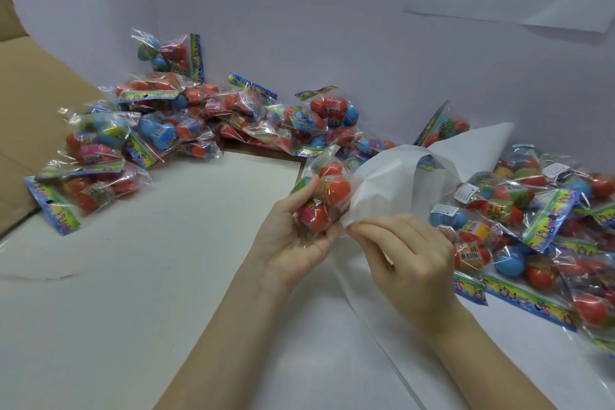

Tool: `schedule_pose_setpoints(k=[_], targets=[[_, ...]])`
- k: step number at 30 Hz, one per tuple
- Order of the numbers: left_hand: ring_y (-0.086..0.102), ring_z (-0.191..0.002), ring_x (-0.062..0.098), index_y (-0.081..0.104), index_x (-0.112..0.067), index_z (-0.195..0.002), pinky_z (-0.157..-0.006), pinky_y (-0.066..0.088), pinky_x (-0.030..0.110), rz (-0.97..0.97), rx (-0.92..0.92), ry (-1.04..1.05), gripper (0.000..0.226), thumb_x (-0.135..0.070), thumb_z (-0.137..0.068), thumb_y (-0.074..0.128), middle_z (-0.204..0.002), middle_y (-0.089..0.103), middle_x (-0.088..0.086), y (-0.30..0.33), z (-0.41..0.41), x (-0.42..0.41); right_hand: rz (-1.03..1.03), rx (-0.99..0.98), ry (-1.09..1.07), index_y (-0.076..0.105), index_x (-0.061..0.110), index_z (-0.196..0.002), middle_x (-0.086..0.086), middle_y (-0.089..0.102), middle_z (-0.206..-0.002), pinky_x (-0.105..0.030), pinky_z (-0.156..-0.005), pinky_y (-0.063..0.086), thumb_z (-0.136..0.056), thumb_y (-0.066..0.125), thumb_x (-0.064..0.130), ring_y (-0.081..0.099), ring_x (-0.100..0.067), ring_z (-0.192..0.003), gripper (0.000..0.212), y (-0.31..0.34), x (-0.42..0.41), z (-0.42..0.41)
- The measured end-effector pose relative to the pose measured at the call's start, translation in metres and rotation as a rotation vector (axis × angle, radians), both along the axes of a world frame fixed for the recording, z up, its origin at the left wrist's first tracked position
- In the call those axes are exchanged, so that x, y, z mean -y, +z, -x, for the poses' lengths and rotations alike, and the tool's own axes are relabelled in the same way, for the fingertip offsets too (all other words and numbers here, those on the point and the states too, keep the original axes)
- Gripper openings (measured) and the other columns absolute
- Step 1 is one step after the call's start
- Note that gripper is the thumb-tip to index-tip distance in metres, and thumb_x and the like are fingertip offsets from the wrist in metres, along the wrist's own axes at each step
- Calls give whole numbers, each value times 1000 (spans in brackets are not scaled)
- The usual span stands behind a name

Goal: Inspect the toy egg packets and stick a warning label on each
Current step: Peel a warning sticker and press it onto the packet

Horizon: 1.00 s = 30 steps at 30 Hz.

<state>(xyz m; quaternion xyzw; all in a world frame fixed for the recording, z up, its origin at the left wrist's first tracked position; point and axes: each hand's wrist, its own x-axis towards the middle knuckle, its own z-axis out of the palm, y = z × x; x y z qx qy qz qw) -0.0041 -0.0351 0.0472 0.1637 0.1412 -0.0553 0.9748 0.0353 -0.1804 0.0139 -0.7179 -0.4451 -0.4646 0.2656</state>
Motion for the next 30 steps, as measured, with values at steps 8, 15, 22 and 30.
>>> schedule_pose_setpoints(k=[8, 15, 22, 30], targets=[[71, -63, 30, 63, 6, -95, -51, 58, 39, 16, -28, 27, 35, -12, -66, 67, -78, 70, 21, -1, -1, -3, -163, -332, -75, 72, 5, -82, -7, 69, -83, -28, -72, 49, -71, 75, 18, 65, -24, -73, 17, -8, -5, -3], [71, -66, 24, 75, -3, -67, -52, 58, 35, -132, 60, 118, 16, -14, -70, 65, -80, 73, 16, -4, -3, -4, -205, -376, -81, 74, 6, -80, -6, 71, -82, -29, -73, 48, -68, 75, 13, 63, -21, -75, 14, -8, -9, -2], [67, -83, 14, 77, -19, -80, -94, 46, 48, -479, 161, 205, 21, -28, -63, 67, -87, 73, 2, -8, 1, -15, -67, -527, -119, 73, 7, -94, -4, 71, -96, -26, -80, 45, -70, 71, 24, 63, -24, -88, 29, -14, -10, 0], [67, -69, 9, 76, -22, -72, -80, 46, 32, -715, 184, 74, 19, -33, -61, 66, -75, 71, -2, -10, 1, -5, -3, -500, -131, 73, 8, -88, -5, 70, -96, -27, -80, 43, -74, 67, 24, 60, -25, -87, 22, -15, -9, -3]])
